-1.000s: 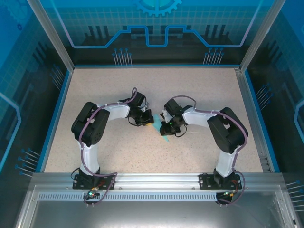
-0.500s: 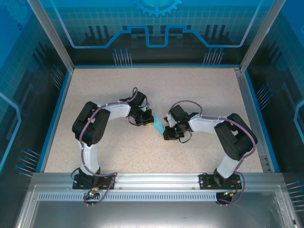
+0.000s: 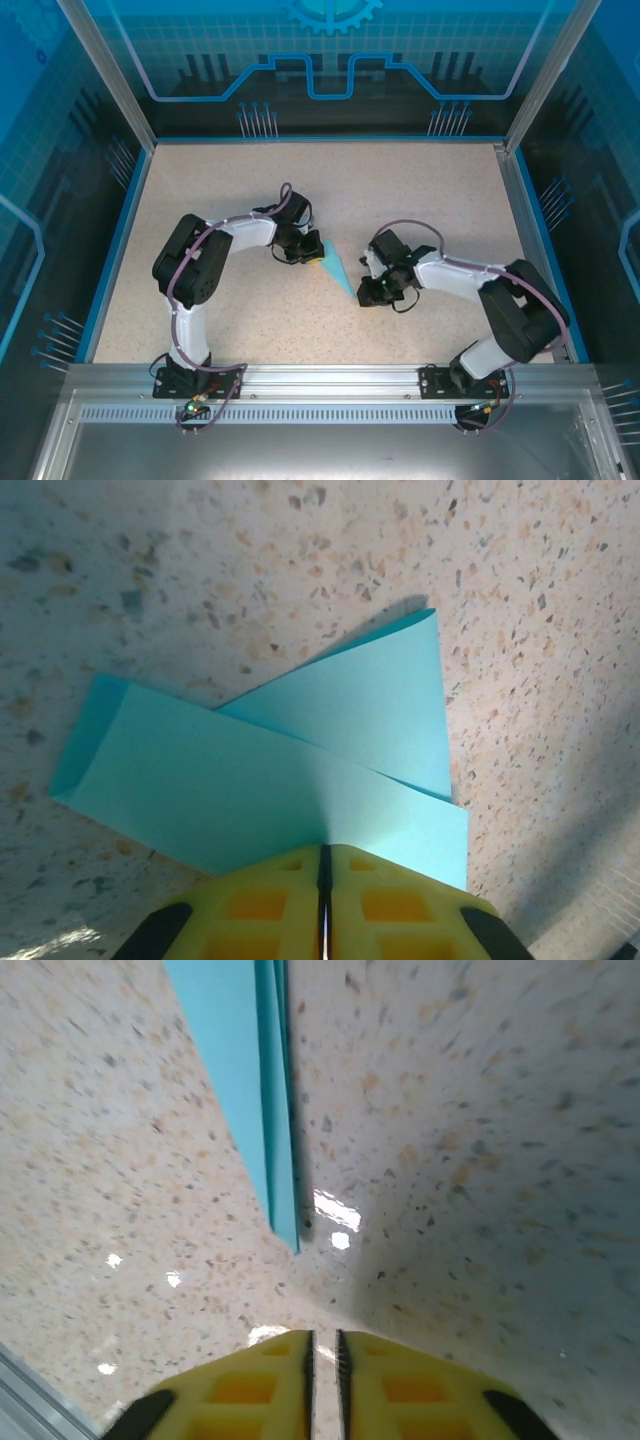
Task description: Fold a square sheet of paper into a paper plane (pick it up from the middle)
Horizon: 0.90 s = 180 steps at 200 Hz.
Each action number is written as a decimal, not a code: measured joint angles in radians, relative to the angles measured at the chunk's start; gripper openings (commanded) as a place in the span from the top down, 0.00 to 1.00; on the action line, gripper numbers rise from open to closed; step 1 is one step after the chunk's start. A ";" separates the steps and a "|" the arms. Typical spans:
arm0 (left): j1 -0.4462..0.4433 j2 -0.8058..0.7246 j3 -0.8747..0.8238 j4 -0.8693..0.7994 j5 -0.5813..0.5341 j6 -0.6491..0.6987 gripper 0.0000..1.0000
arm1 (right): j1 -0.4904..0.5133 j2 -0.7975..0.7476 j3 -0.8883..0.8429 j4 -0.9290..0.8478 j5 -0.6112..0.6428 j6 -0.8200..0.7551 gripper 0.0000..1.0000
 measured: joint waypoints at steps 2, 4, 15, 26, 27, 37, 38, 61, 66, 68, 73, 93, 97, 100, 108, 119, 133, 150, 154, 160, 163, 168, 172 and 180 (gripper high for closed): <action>-0.002 0.000 0.002 -0.003 -0.004 0.000 0.85 | -0.002 -0.011 0.000 -0.001 0.003 -0.005 0.71; -0.003 0.000 0.002 -0.005 -0.007 0.000 0.84 | -0.003 -0.018 0.000 -0.002 0.003 -0.004 0.70; -0.010 -0.005 0.015 -0.027 -0.026 0.003 0.77 | -0.023 -0.072 0.000 -0.002 0.027 0.006 0.57; -0.016 -0.013 0.032 -0.051 -0.046 0.007 0.73 | -0.043 -0.121 0.000 0.006 0.057 0.022 0.45; -0.017 -0.014 0.032 -0.054 -0.047 0.006 0.73 | -0.047 -0.127 0.000 0.006 0.063 0.023 0.44; -0.025 -0.028 0.048 -0.077 -0.067 0.002 0.69 | -0.064 -0.160 0.000 0.017 0.093 0.027 0.37; -0.026 -0.031 0.050 -0.081 -0.068 0.003 0.68 | -0.065 -0.163 0.000 0.018 0.096 0.030 0.37; -0.058 -0.083 0.100 -0.144 -0.134 -0.006 0.57 | -0.095 -0.194 0.000 0.052 0.165 0.061 0.27; -0.067 -0.093 0.114 -0.161 -0.151 -0.011 0.55 | -0.101 -0.194 0.000 0.059 0.178 0.064 0.25; -0.071 -0.097 0.120 -0.168 -0.162 -0.012 0.54 | -0.103 -0.194 0.000 0.060 0.183 0.064 0.24; -0.080 -0.105 0.135 -0.187 -0.181 -0.018 0.52 | -0.107 -0.193 0.000 0.063 0.191 0.068 0.21; -0.123 -0.118 0.202 -0.262 -0.277 -0.045 0.45 | -0.134 -0.186 0.000 0.082 0.210 0.073 0.15; -0.133 -0.118 0.215 -0.280 -0.300 -0.056 0.43 | -0.139 -0.183 0.000 0.085 0.209 0.069 0.14; -0.140 -0.118 0.222 -0.291 -0.314 -0.057 0.42 | -0.143 -0.181 0.000 0.089 0.210 0.071 0.13; -0.160 -0.118 0.242 -0.328 -0.356 -0.072 0.40 | -0.156 -0.172 -0.001 0.097 0.208 0.070 0.12; -0.187 -0.113 0.269 -0.374 -0.398 -0.098 0.38 | -0.172 -0.160 -0.003 0.107 0.205 0.068 0.10; -0.217 -0.092 0.307 -0.418 -0.436 -0.129 0.37 | -0.195 -0.147 -0.013 0.119 0.199 0.067 0.07; -0.246 -0.045 0.351 -0.452 -0.467 -0.163 0.35 | -0.218 -0.137 -0.032 0.129 0.185 0.064 0.06; -0.251 -0.030 0.360 -0.460 -0.471 -0.169 0.35 | -0.222 -0.135 -0.036 0.130 0.183 0.065 0.06; -0.256 -0.011 0.374 -0.473 -0.476 -0.180 0.35 | -0.229 -0.131 -0.041 0.132 0.180 0.064 0.06; -0.259 0.002 0.383 -0.480 -0.479 -0.185 0.34 | -0.232 -0.129 -0.044 0.133 0.179 0.064 0.06; -0.262 0.022 0.396 -0.487 -0.483 -0.190 0.34 | -0.237 -0.127 -0.048 0.133 0.178 0.065 0.06; -0.265 0.035 0.405 -0.494 -0.486 -0.194 0.34 | -0.240 -0.124 -0.051 0.134 0.177 0.064 0.05; -0.267 0.067 0.425 -0.509 -0.490 -0.202 0.33 | -0.246 -0.121 -0.056 0.135 0.175 0.064 0.05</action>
